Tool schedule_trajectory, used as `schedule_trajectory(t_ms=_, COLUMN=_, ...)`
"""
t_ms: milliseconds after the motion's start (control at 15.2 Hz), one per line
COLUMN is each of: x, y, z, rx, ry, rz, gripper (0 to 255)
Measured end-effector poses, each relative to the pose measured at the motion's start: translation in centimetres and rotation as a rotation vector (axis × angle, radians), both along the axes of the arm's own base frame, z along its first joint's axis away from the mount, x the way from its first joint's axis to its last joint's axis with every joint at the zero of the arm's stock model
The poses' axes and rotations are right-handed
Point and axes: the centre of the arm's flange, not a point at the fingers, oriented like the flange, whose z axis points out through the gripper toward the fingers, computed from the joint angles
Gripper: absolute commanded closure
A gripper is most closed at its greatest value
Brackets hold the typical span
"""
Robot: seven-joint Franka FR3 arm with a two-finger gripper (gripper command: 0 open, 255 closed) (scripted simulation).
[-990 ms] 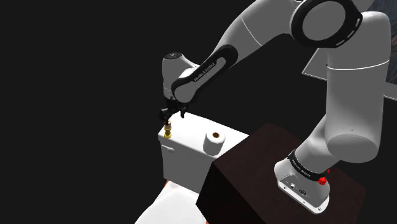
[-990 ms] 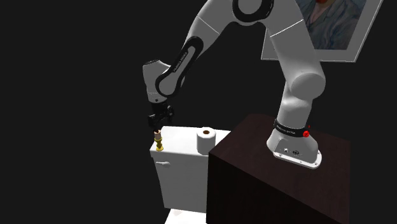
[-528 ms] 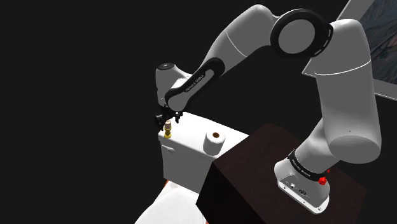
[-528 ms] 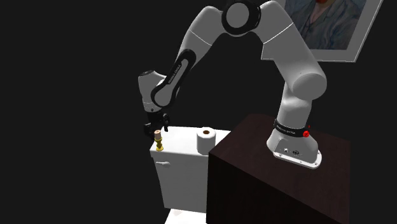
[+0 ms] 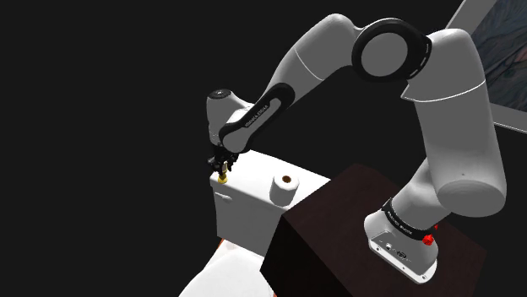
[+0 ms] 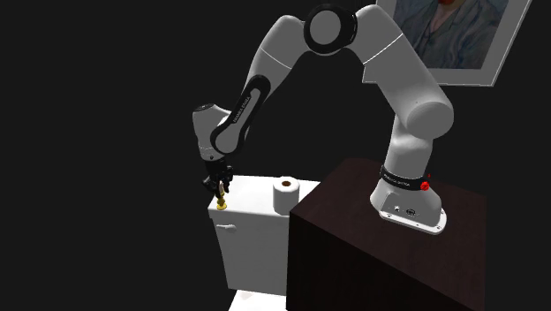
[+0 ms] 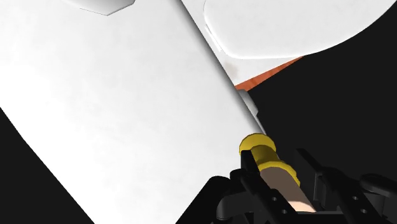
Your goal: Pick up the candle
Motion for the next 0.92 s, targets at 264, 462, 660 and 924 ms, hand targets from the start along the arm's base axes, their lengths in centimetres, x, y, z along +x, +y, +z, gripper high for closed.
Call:
schedule_trajectory(t_ms=264, x=0.1, y=0.1, z=0.0, rx=0.001, ry=-0.001, rz=0.001, gripper=255)
schedule_trajectory(t_ms=462, x=0.0, y=0.1, z=0.3, rx=0.000, ry=0.000, rz=0.000, gripper=255)
schedule_trajectory(t_ms=660, x=-0.2, y=-0.1, z=1.6, rx=-0.001, ry=0.001, rz=0.000, gripper=255)
schedule_trajectory(t_ms=924, x=-0.1, y=-0.1, z=3.6, rx=-0.001, ry=0.001, rz=0.000, gripper=255)
